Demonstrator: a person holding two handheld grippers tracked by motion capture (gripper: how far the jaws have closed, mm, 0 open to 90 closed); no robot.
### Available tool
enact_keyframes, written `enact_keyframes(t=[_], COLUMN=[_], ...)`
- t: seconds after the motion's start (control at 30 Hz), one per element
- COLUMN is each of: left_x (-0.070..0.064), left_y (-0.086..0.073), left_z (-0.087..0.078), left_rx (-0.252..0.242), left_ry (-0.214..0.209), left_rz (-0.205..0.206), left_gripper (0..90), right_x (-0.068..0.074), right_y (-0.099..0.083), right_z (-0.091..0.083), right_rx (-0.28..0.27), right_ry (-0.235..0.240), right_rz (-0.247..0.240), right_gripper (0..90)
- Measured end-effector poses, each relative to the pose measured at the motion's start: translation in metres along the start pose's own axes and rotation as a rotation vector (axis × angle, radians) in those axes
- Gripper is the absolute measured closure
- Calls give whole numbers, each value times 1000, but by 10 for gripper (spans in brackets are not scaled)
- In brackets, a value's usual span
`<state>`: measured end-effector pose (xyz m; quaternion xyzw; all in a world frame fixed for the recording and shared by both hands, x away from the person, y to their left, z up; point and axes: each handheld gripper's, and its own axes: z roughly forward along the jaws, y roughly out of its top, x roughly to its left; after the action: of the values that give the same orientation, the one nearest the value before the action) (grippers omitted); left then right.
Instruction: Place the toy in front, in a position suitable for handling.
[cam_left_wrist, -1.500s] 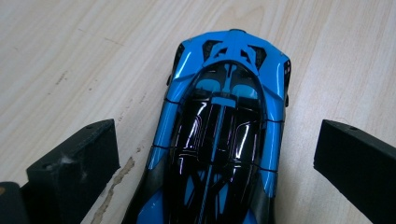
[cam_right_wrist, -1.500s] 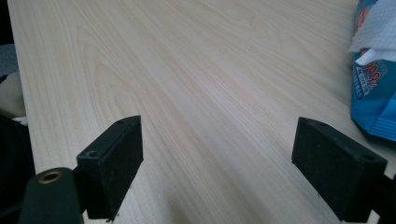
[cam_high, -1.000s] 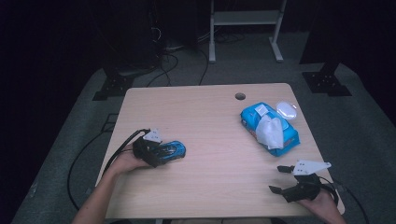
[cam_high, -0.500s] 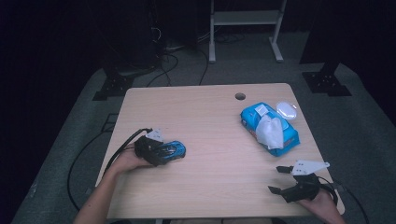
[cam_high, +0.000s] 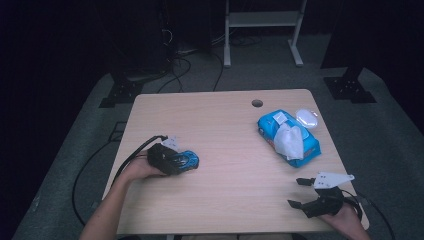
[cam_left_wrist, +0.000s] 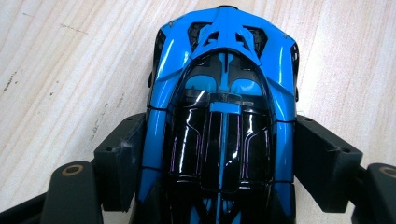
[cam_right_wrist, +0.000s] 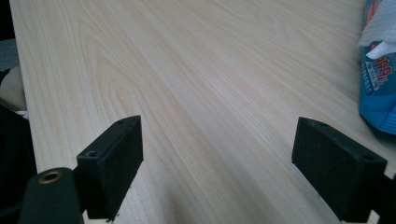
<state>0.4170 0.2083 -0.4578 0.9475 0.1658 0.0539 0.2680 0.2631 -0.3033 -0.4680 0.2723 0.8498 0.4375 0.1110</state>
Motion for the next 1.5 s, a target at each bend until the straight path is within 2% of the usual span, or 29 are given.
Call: enact_keyframes(t=[0.3, 0.4, 0.47, 0.87, 1.3, 1.5], left_x=[0, 1, 0, 0, 0, -1], left_y=[0, 0, 1, -1, -5, -5], left_z=[-2, -5, -4, -7, -15, -12], left_rx=[1, -23, -6, -1, -30, -31], left_ry=[5, 2, 10, 12, 14, 19], left_rz=[-3, -7, -2, -5, -12, -11], left_gripper=[255, 274, 276, 278, 280, 280], right_x=[1, 1, 1, 2, 2, 3], right_y=[0, 0, 0, 1, 1, 2], right_z=[-2, -2, -2, -1, -1, -1], right_rx=[-5, -6, -7, -5, -6, -8], right_ry=[-3, -6, -6, -4, -7, -8], right_rz=[-3, -2, -2, -5, -8, -9], right_gripper=[158, 158, 158, 159, 159, 159])
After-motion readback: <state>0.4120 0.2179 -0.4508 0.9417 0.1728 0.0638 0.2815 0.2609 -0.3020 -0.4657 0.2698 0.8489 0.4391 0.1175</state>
